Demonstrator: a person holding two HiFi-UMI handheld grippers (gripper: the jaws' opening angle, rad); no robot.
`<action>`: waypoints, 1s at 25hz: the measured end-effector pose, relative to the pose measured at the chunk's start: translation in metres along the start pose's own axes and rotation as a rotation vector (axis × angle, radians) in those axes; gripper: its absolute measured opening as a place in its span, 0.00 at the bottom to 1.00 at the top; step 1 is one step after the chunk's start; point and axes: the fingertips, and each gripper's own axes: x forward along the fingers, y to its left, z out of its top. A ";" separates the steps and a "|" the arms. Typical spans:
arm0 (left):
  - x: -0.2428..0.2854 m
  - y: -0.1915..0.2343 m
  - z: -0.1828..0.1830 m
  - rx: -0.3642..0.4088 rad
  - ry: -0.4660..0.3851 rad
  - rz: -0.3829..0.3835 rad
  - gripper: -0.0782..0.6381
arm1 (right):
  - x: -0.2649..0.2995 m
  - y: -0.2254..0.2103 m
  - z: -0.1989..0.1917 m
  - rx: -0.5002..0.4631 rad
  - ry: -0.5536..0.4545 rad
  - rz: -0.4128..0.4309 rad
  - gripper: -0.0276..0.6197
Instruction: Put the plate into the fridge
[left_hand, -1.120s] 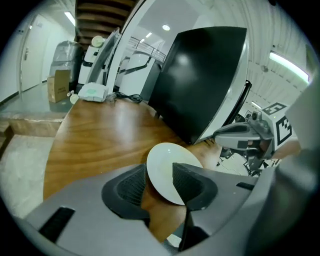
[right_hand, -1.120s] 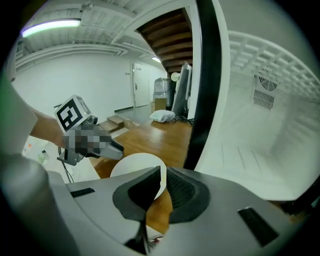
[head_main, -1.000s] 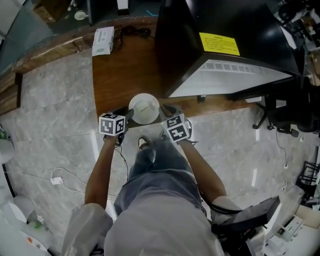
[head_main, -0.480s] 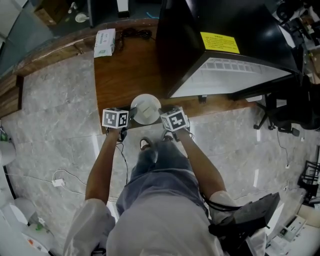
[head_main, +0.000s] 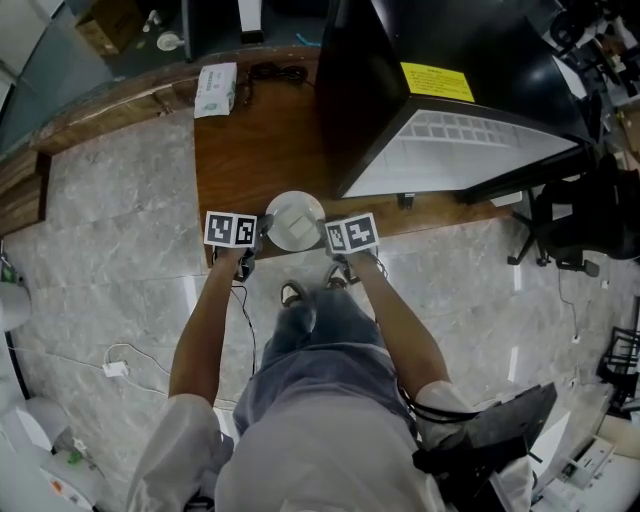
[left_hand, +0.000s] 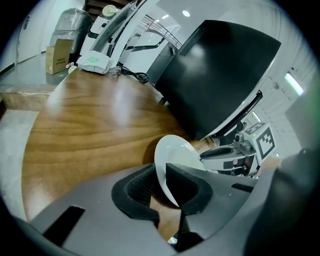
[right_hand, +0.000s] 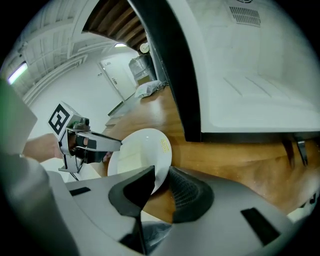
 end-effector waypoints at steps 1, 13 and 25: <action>0.000 0.000 0.000 -0.017 -0.004 -0.007 0.22 | -0.001 -0.002 -0.001 0.005 -0.002 0.000 0.19; 0.004 -0.001 0.000 -0.127 -0.006 -0.057 0.19 | -0.004 -0.013 0.001 0.206 -0.058 0.100 0.12; 0.008 -0.001 0.003 -0.037 0.020 -0.057 0.19 | 0.002 -0.021 0.007 0.296 -0.081 0.174 0.10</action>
